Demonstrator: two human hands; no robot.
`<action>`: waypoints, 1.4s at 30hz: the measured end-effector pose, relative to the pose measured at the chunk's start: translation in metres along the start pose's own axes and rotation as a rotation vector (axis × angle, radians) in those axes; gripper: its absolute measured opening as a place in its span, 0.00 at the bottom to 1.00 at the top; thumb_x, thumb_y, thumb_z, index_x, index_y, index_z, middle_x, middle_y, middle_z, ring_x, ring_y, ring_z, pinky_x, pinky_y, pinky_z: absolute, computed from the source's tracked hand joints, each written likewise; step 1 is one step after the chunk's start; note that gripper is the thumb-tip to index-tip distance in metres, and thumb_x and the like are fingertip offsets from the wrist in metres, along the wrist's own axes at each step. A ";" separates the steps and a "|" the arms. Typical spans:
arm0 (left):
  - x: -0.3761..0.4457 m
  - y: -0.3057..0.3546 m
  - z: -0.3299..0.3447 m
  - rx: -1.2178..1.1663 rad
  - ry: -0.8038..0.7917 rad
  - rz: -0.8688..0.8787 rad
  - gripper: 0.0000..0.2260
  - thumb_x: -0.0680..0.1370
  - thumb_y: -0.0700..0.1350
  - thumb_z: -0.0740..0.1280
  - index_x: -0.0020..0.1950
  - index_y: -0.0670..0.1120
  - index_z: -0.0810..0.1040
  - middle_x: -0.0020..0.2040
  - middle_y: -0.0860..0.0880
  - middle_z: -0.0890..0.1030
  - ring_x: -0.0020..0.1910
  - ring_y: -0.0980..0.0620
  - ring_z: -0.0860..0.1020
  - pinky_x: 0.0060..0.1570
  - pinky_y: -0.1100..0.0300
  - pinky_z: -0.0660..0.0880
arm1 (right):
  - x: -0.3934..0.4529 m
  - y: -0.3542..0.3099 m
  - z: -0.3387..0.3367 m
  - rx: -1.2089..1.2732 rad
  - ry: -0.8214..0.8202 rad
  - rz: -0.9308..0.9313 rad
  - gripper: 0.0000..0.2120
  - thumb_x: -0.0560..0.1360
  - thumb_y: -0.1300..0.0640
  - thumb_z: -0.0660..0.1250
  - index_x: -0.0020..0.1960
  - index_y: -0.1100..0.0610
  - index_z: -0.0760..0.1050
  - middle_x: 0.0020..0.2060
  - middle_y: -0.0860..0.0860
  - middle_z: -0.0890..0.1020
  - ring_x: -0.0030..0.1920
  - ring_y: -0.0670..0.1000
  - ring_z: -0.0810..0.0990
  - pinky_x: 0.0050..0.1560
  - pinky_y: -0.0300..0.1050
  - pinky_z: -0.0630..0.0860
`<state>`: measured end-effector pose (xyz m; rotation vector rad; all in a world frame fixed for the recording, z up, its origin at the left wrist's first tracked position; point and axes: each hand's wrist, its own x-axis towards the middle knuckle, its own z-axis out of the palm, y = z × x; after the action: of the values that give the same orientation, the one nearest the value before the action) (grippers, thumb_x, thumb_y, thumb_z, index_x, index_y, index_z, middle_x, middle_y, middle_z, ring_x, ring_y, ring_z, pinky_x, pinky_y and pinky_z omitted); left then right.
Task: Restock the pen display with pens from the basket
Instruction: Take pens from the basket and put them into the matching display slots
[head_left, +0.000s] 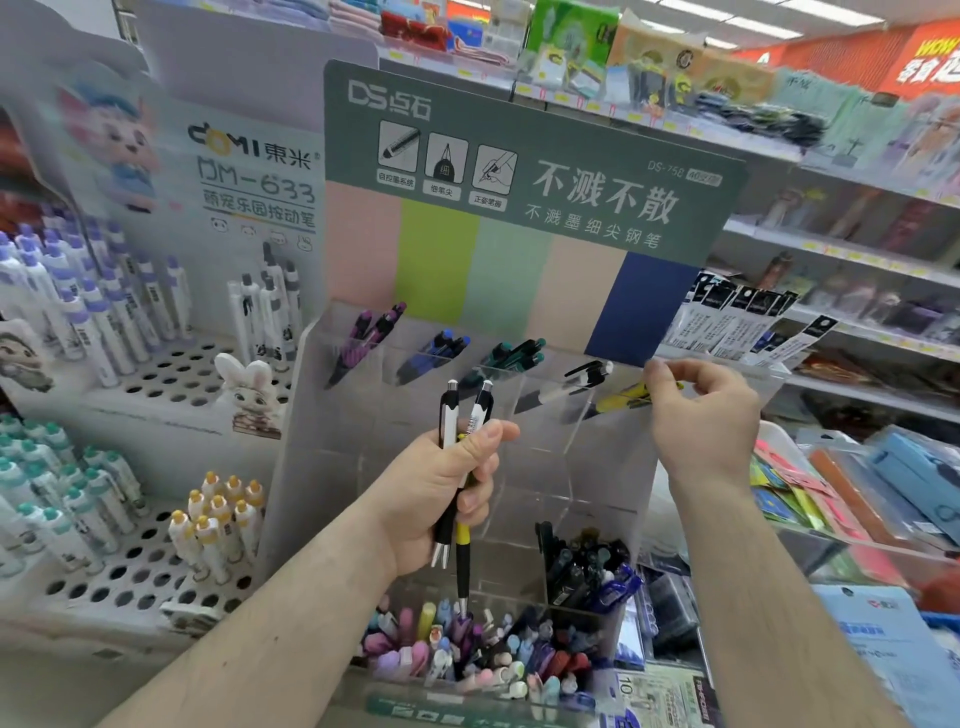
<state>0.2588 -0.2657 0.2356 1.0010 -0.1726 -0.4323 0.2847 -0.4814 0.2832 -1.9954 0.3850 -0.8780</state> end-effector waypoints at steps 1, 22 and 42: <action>-0.001 0.000 -0.001 0.004 0.000 0.001 0.16 0.72 0.50 0.67 0.53 0.40 0.77 0.30 0.51 0.69 0.21 0.58 0.63 0.24 0.63 0.57 | 0.001 0.000 0.000 -0.007 -0.005 0.003 0.11 0.75 0.49 0.72 0.36 0.43 0.75 0.52 0.50 0.79 0.62 0.58 0.74 0.64 0.59 0.72; -0.007 0.000 -0.002 0.064 -0.002 -0.042 0.11 0.75 0.48 0.70 0.52 0.43 0.79 0.32 0.49 0.75 0.22 0.57 0.66 0.22 0.65 0.59 | -0.065 -0.042 0.008 0.484 -0.318 0.183 0.06 0.74 0.65 0.73 0.46 0.55 0.81 0.34 0.50 0.81 0.33 0.44 0.78 0.36 0.39 0.76; -0.008 0.007 0.009 -0.191 0.061 -0.022 0.16 0.78 0.48 0.61 0.61 0.39 0.73 0.34 0.49 0.72 0.29 0.55 0.68 0.26 0.65 0.65 | -0.022 -0.034 -0.009 0.255 0.383 -0.348 0.06 0.77 0.56 0.69 0.53 0.57 0.80 0.40 0.44 0.80 0.39 0.41 0.78 0.44 0.34 0.75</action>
<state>0.2510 -0.2659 0.2470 0.8283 -0.0635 -0.4296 0.2604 -0.4563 0.3049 -1.6794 0.1260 -1.4612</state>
